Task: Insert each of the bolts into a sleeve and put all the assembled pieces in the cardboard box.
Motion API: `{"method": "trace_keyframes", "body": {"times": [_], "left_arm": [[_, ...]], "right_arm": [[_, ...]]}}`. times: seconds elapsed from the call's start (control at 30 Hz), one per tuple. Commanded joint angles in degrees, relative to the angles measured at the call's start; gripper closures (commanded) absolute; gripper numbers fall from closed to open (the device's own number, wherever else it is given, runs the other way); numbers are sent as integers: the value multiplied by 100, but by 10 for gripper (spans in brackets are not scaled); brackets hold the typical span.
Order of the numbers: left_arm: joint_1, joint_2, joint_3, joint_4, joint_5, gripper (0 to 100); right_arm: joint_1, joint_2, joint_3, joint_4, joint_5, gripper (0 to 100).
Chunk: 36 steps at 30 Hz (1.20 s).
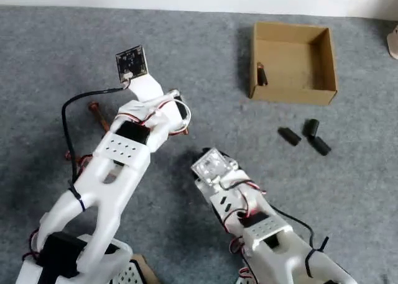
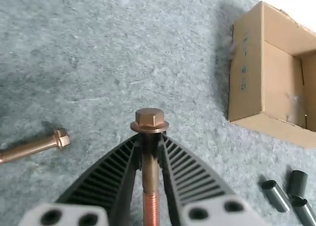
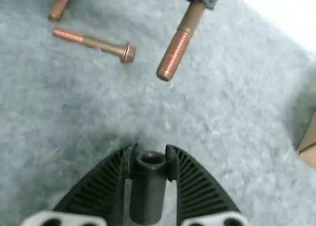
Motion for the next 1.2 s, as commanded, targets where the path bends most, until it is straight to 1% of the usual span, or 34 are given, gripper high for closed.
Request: {"method": "trace_keyframes", "body": {"times": [0.0, 0.13, 0.3, 0.43, 0.53, 0.6, 0.87, 1.03, 1.17], "left_arm": [[84, -312, -110, -149, 70, 994], [84, -470, 13, -149, 457, 994], [189, -1174, 338, -229, 466, 994], [251, -1868, 1121, -993, 440, 994], [330, -2246, 1692, -1653, 123, 994], [382, -2396, 1947, -1846, 26, 994], [391, -2501, 2018, -1881, 53, 994], [418, -2501, 2035, -1890, 62, 994], [690, -2501, 2044, -1873, 62, 994]], "right_arm": [[-13, -180, 84, -391, 62, 994], [321, -180, 66, -391, 35, 994], [391, -180, 84, -400, 18, 994], [391, -180, 145, -822, 18, 994], [374, -180, 321, -1077, 18, 994], [365, -180, 356, -1262, 18, 994], [321, -180, 365, -1385, 18, 994], [-31, -180, 374, -1393, 44, 994], [-22, -180, 356, -1393, 44, 994]]}}
